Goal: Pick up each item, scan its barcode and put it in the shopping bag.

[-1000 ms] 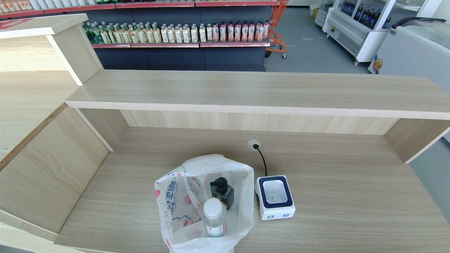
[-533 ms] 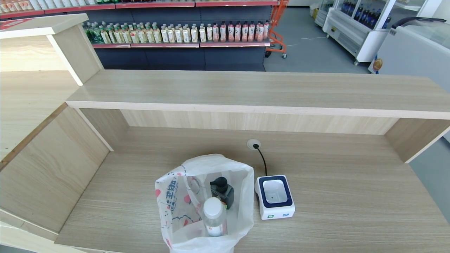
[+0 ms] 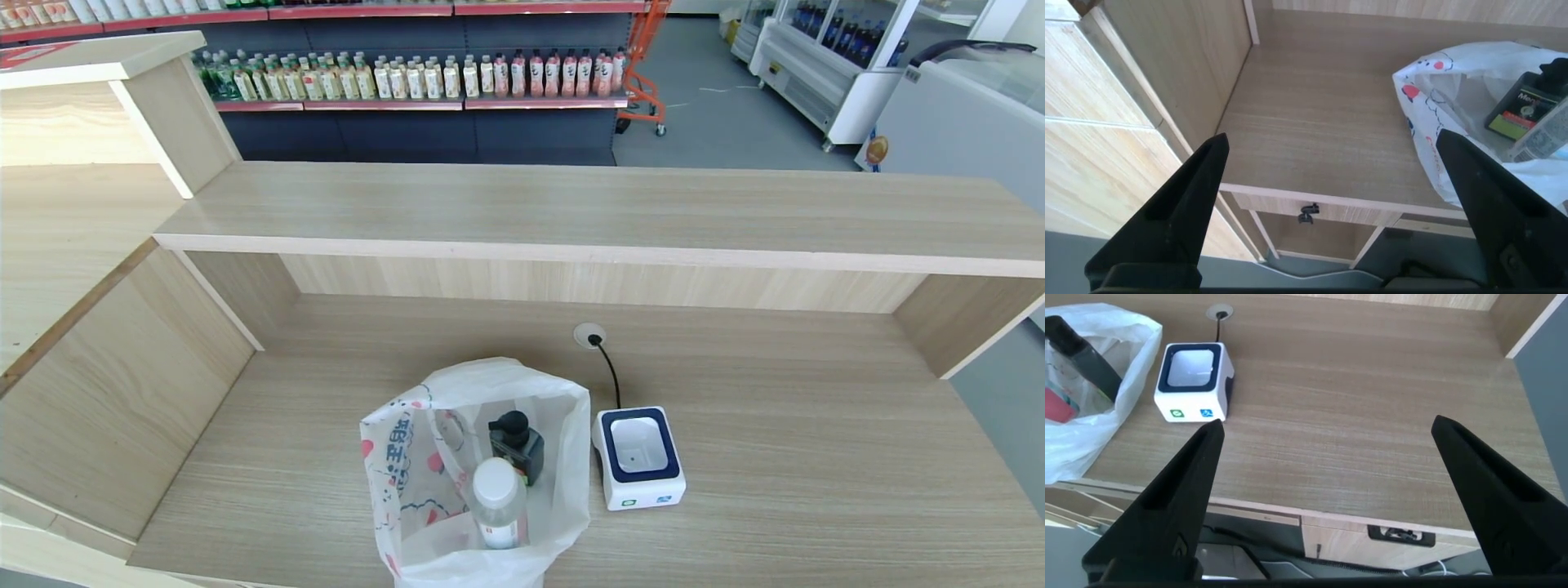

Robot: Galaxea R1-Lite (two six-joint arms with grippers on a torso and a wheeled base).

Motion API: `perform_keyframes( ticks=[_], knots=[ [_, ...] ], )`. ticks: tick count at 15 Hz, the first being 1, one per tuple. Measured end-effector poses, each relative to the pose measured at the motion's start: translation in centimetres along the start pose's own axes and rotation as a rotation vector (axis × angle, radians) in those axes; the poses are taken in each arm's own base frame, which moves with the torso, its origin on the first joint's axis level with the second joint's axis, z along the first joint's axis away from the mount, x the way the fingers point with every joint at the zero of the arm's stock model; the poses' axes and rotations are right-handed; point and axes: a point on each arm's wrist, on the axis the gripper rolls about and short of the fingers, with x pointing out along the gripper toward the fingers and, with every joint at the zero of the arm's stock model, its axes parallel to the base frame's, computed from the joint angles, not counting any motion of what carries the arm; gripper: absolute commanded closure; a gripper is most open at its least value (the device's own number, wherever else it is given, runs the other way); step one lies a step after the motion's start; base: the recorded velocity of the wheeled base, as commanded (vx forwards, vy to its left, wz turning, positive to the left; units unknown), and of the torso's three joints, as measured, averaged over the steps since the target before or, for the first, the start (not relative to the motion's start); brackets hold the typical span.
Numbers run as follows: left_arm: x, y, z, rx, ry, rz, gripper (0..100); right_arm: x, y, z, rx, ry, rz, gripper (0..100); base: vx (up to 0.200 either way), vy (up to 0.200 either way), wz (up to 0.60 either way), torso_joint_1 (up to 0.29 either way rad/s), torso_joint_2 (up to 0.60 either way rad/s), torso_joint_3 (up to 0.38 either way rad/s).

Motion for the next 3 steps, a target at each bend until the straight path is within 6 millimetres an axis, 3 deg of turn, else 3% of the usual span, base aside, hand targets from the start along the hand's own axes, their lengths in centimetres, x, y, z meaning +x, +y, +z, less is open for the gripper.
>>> perform_keyframes(
  ticks=[3],
  knots=[
    [0.0,0.0,0.0,0.0,0.0,0.0,0,0.0,0.0,0.0,0.0,0.0,0.0,0,0.0,0.0,0.0,0.0,0.0,0.0]
  ],
)
